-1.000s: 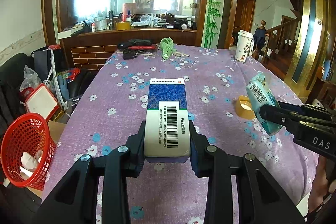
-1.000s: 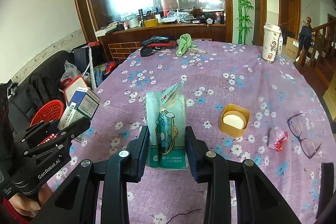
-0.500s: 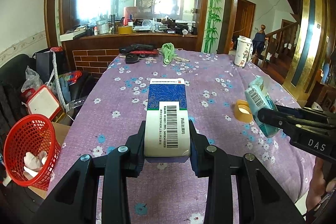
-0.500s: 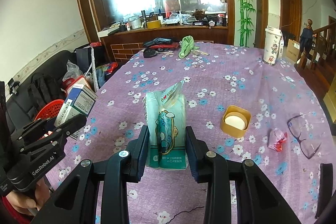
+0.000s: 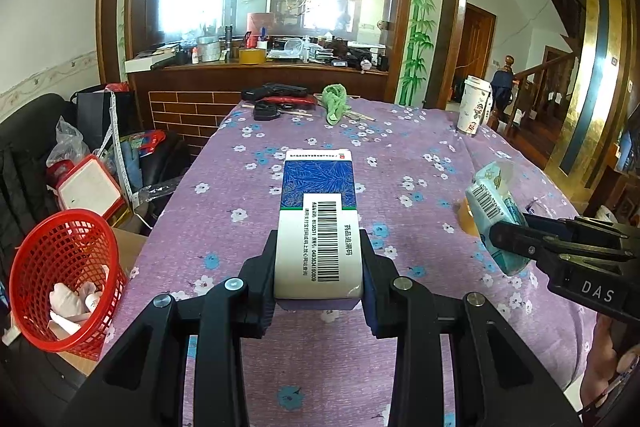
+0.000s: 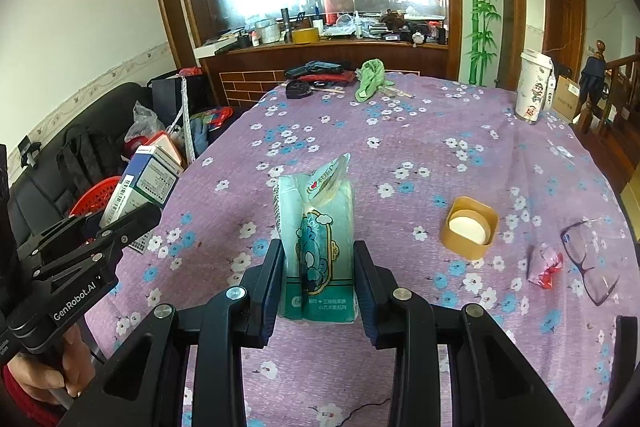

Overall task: Collect trash
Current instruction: 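Lift the box and teal packet off the table with both grippers, then carry the box and packet over the red wastebasket and open both grippers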

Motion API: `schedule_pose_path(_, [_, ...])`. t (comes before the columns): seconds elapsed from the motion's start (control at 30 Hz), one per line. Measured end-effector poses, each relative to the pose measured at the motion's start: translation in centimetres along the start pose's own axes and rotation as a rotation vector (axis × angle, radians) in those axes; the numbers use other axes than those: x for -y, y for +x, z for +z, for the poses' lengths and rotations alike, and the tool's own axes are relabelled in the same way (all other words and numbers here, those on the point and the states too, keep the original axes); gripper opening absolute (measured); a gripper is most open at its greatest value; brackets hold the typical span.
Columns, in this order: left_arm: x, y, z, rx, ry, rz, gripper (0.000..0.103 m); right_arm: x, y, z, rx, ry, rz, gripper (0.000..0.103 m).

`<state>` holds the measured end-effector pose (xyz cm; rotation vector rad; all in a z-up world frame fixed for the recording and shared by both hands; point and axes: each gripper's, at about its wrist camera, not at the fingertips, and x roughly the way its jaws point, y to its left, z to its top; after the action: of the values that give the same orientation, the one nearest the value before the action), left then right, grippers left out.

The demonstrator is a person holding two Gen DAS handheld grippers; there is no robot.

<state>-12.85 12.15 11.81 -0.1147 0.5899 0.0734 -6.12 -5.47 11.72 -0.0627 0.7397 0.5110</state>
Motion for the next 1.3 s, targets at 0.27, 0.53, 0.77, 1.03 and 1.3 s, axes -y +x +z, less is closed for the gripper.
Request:
schedule_pose_path(0.27, [-2.4,-0.5,-0.1,0.008,-0.034,0.023,0.033,-1.5,1.6,0.3,-0.036,-0.013,0.039,0.036])
schedule_pose_path(0.53, [-6.4,-1.4,0.0,0.023,-0.091,0.084,0.033,-4.8,4.0,0.9,-0.078,-0.061,0.107,0.036])
schedule_pose_path(0.77, [-11.6,-2.7,-0.2,0.042,-0.155,0.176,0.033,-9.0,6.5,1.7,-0.129,-0.112,0.190,0.036])
schedule_pose_path(1.03, [-19.3,-3.9,-2.1,0.026,-0.254,0.306,0.033,-14.5,9.2,2.8,-0.186,-0.173,0.297,0.037])
schedule_pose_path(1.3, [-24.6,-4.5,-4.1,-0.001,-0.324,0.379,0.033,-20.5,11.5,3.8,-0.225,-0.232,0.380,0.038])
